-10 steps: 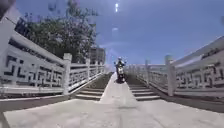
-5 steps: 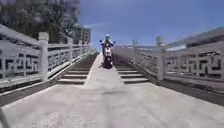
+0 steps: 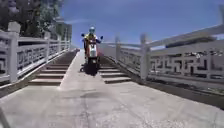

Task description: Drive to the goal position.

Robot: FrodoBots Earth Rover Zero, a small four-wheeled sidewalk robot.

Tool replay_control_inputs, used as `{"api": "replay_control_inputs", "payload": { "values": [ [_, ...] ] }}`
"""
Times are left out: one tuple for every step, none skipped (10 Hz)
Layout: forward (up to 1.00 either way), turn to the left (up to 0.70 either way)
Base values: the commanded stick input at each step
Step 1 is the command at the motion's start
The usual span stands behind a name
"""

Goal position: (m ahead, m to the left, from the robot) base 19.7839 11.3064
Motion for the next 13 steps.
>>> {"api": "replay_control_inputs", "payload": {
  "values": [
    [0.45, 0.0],
    [0.45, 0.0],
    [0.45, 0.0],
    [0.45, 0.0],
    [0.45, 0.0],
    [0.45, 0.0],
    [0.45, 0.0],
    [0.45, 0.0],
    [0.45, 0.0],
    [0.21, 0.0],
    [-0.02, 0.0],
    [-0.4, 0.0],
    [-0.45, 0.0]
  ]
}}
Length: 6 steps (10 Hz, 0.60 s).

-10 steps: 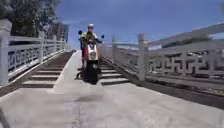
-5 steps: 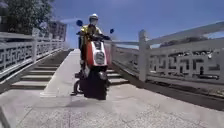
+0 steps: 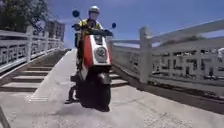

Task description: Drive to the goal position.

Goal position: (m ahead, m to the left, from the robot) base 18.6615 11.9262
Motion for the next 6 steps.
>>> {"api": "replay_control_inputs", "payload": {
  "values": [
    [0.0, 0.0],
    [0.0, 0.0],
    [0.0, 0.0],
    [0.0, 0.0],
    [0.0, 0.0],
    [0.0, 0.0]
  ]
}}
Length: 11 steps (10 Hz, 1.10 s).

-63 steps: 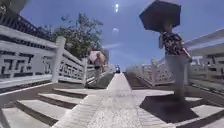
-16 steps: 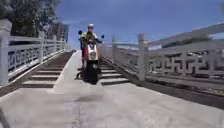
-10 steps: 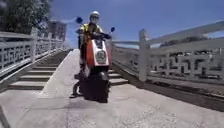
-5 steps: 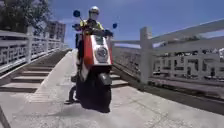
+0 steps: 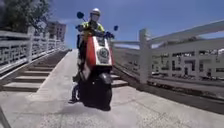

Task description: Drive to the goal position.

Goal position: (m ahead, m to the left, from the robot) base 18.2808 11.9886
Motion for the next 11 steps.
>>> {"api": "replay_control_inputs", "payload": {
  "values": [
    [0.0, 0.0],
    [0.0, 0.0],
    [0.14, 0.0],
    [0.32, 0.0],
    [0.45, 0.0],
    [0.45, 0.0],
    [0.0, 0.0],
    [0.0, 0.0],
    [0.0, 0.28],
    [0.0, 0.42],
    [0.0, 0.45]
  ]
}}
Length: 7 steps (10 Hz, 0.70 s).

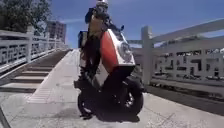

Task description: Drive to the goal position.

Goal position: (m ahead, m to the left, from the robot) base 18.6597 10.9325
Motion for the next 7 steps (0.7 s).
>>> {"api": "replay_control_inputs", "payload": {
  "values": [
    [0.0, 0.45],
    [0.0, 0.45],
    [0.0, 0.45],
    [0.0, 0.45],
    [0.0, 0.45],
    [0.0, 0.45],
    [0.0, 0.45]
  ]
}}
